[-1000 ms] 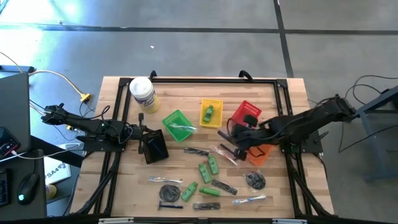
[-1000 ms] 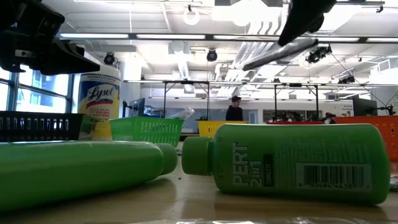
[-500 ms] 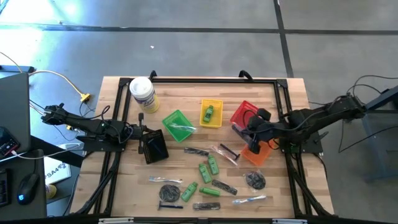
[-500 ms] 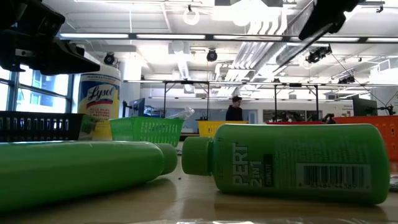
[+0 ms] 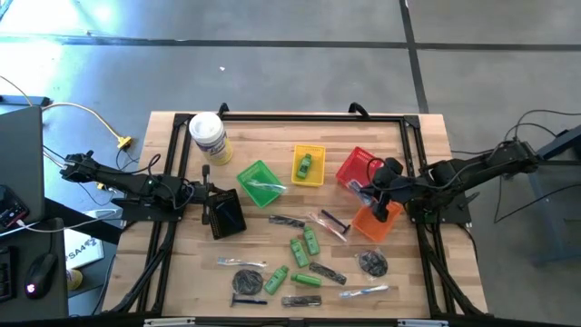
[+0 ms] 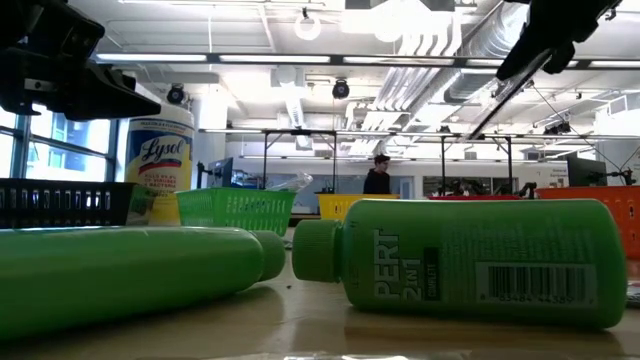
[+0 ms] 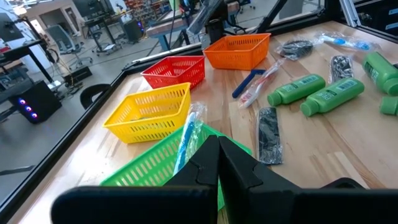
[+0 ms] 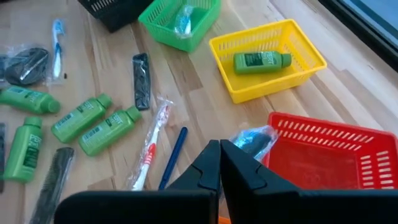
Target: Pick & Place Travel size toiletries
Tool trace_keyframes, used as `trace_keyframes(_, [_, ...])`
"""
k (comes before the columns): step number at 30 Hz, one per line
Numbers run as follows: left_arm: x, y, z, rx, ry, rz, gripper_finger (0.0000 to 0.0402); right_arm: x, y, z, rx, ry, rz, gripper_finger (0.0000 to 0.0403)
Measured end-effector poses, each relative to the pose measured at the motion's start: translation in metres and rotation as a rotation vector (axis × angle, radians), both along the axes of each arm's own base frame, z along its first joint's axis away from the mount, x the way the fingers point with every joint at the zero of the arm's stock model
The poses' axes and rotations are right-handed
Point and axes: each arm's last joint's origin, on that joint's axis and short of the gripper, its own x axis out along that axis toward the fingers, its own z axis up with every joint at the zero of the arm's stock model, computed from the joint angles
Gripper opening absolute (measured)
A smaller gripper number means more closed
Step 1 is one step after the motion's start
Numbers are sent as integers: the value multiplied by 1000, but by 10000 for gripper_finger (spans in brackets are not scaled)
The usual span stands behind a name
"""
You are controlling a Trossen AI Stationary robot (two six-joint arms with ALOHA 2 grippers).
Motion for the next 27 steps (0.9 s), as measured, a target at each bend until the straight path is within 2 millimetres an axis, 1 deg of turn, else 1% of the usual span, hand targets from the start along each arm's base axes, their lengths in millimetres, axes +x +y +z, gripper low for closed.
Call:
trace_keyframes(9, [0,0,0,0,0,0,0,0,0,0,-10,-3,-6,3])
trace_keyframes(12, [0,0,0,0,-1,0,0,1,-4,0,-7,-4,-30,3])
trace_keyframes(15, [0,0,0,0,0,0,0,4,-11,-1,1,1,-69,3])
trace_keyframes(20, [0,0,0,0,-1,0,0,7,-29,-2,16,16,-152,3])
trace_keyframes(27, [0,0,0,0,-1,0,0,9,-56,-7,22,87,-190,3])
